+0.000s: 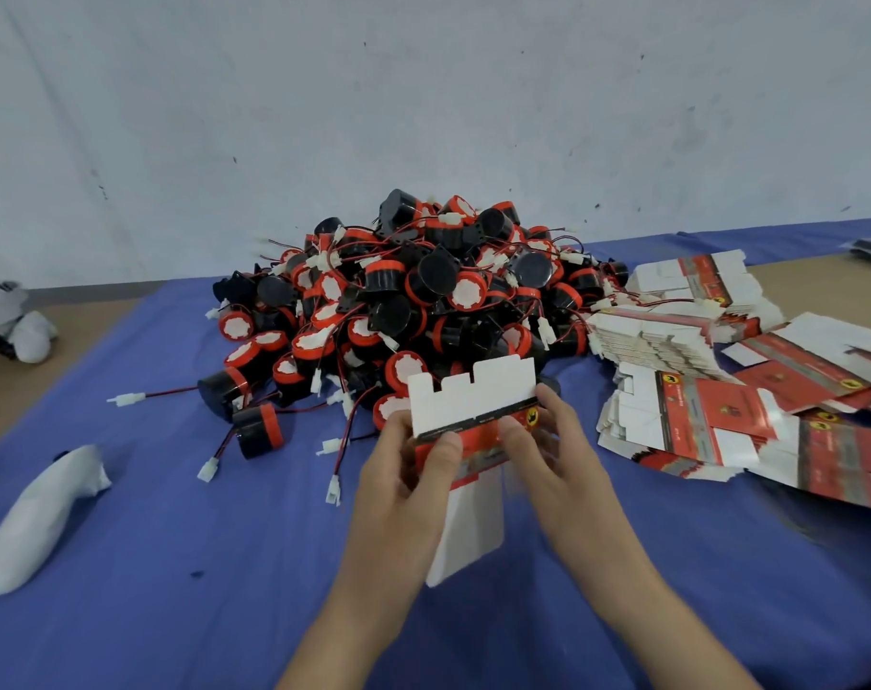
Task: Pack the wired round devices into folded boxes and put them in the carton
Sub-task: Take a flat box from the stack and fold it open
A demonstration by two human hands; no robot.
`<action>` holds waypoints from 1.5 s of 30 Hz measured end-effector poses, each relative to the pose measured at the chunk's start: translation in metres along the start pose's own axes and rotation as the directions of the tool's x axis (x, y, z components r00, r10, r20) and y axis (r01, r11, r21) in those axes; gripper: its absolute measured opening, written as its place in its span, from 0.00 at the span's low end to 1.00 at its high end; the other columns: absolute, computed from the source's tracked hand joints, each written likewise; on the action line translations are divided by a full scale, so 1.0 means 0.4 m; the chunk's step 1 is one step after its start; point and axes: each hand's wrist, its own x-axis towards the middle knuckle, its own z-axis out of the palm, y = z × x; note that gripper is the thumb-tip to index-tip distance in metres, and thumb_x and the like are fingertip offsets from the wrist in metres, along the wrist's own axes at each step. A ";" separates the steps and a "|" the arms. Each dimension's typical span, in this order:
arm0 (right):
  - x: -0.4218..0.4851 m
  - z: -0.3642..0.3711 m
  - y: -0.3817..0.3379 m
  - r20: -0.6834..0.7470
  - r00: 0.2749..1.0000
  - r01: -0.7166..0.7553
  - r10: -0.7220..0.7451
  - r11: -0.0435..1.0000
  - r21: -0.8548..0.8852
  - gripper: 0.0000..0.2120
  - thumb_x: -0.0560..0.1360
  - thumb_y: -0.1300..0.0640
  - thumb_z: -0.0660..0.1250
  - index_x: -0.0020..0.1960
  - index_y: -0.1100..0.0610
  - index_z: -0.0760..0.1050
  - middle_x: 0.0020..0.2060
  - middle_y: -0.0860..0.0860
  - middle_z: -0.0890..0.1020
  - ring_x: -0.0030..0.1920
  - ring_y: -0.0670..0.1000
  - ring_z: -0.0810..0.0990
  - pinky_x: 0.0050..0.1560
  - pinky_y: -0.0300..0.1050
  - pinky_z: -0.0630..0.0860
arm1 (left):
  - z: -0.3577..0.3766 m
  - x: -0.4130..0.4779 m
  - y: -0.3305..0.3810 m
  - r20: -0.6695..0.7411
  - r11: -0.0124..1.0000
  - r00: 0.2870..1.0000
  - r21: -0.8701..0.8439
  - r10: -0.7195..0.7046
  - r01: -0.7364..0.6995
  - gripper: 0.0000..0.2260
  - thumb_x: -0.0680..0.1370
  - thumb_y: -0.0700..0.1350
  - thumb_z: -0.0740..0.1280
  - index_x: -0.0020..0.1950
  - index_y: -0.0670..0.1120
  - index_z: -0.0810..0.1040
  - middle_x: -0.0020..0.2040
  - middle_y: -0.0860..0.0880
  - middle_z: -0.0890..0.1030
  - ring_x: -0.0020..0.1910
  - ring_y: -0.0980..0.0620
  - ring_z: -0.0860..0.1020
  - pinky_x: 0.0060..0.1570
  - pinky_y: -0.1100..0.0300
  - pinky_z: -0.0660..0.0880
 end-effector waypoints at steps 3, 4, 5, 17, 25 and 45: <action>-0.002 0.008 -0.007 0.067 0.998 0.007 -0.013 0.995 0.102 0.18 0.74 0.42 0.65 0.63 0.38 0.72 0.49 0.30 0.83 0.54 0.31 0.79 0.49 0.25 0.74 | 0.008 -0.011 0.010 0.143 0.999 0.989 0.004 0.034 -0.035 0.16 0.78 0.49 0.66 0.58 0.71 0.77 0.59 0.63 0.82 0.58 0.63 0.80 0.53 0.72 0.74; -0.001 0.009 -0.009 0.089 0.996 0.008 -0.019 0.991 0.130 0.17 0.74 0.43 0.66 0.63 0.38 0.73 0.51 0.31 0.83 0.55 0.32 0.80 0.50 0.25 0.74 | 0.011 -0.014 0.010 0.175 0.999 0.984 0.006 0.039 -0.040 0.16 0.78 0.48 0.66 0.58 0.71 0.76 0.59 0.62 0.82 0.58 0.63 0.79 0.53 0.71 0.74; -0.001 0.008 -0.009 0.116 0.993 0.007 -0.026 0.988 0.154 0.20 0.74 0.42 0.66 0.65 0.40 0.73 0.53 0.34 0.84 0.57 0.35 0.81 0.52 0.26 0.75 | 0.013 -0.017 0.010 0.202 0.999 0.978 0.007 0.042 -0.044 0.17 0.78 0.49 0.67 0.59 0.71 0.76 0.59 0.62 0.82 0.58 0.63 0.79 0.53 0.72 0.74; 0.000 -0.002 -0.024 0.217 0.976 -0.036 -0.012 0.975 0.218 0.22 0.74 0.44 0.68 0.67 0.45 0.76 0.58 0.47 0.85 0.62 0.47 0.82 0.60 0.40 0.79 | 0.015 -0.024 -0.011 0.300 1.000 0.954 0.005 0.023 -0.026 0.40 0.71 0.62 0.73 0.77 0.68 0.54 0.73 0.65 0.69 0.72 0.63 0.70 0.68 0.59 0.72; -0.001 -0.013 -0.013 0.237 0.971 -0.036 -0.021 0.971 0.235 0.21 0.75 0.42 0.65 0.68 0.41 0.77 0.63 0.45 0.82 0.67 0.49 0.79 0.71 0.55 0.72 | 0.009 -0.009 -0.015 0.209 0.997 0.977 -0.061 -0.031 0.044 0.45 0.73 0.55 0.76 0.79 0.63 0.49 0.68 0.64 0.74 0.65 0.63 0.76 0.54 0.70 0.75; -0.026 0.007 -0.040 0.264 0.963 0.010 -0.057 0.985 0.175 0.22 0.80 0.37 0.58 0.67 0.45 0.79 0.58 0.48 0.85 0.61 0.48 0.83 0.56 0.35 0.78 | 0.002 0.003 -0.015 0.200 0.994 0.980 -0.108 -0.007 0.029 0.49 0.66 0.65 0.76 0.80 0.58 0.54 0.70 0.59 0.75 0.66 0.58 0.77 0.61 0.57 0.78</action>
